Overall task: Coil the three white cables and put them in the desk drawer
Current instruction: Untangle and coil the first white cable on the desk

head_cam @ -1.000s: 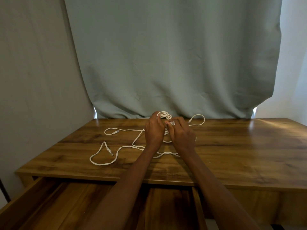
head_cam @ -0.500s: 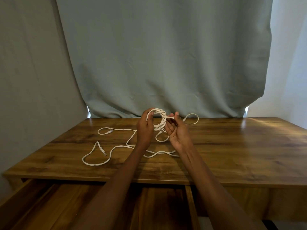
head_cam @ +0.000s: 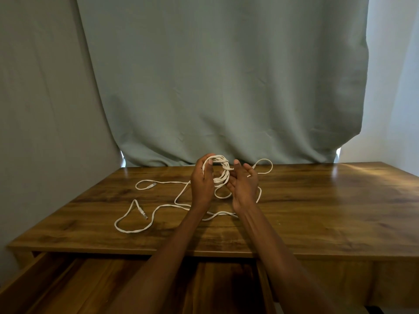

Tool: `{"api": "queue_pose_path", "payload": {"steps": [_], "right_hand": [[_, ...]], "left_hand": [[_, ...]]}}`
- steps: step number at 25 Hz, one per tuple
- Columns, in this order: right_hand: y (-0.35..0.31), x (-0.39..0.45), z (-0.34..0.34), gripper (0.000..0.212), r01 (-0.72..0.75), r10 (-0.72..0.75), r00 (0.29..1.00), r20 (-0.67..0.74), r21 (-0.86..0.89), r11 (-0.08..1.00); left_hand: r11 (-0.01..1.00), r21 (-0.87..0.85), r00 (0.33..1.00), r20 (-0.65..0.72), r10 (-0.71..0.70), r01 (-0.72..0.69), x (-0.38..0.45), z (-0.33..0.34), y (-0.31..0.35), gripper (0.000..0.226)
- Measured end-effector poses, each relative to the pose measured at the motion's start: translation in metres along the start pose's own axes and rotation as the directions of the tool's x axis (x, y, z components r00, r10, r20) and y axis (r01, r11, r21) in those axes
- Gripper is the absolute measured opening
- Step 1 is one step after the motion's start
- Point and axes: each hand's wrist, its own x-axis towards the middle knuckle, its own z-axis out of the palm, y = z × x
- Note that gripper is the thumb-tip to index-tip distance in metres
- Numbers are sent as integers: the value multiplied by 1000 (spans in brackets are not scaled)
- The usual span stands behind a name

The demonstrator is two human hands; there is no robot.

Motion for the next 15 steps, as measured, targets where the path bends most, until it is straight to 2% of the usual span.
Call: {"api": "queue_pose_path", "payload": {"steps": [7,10,12,15], "right_hand": [[3,-11,5,31,1,-9,999,-40,-178,984],[4,-15,7,34,7,13,998,68,-282,959],[6,-12,3,25,82,-10,983,185,-386,919],[7,-4,-5,13,169,-70,971,228,-453,875]], "left_hand": [[1000,-6,999,-30,-19,19,-4,10,10,23],[1000,7,999,-31,-17,17,0,10,10,26],[999,4,999,-6,-34,34,2,8,8,27],[998,4,997,50,-59,59,0,6,3,29]]}}
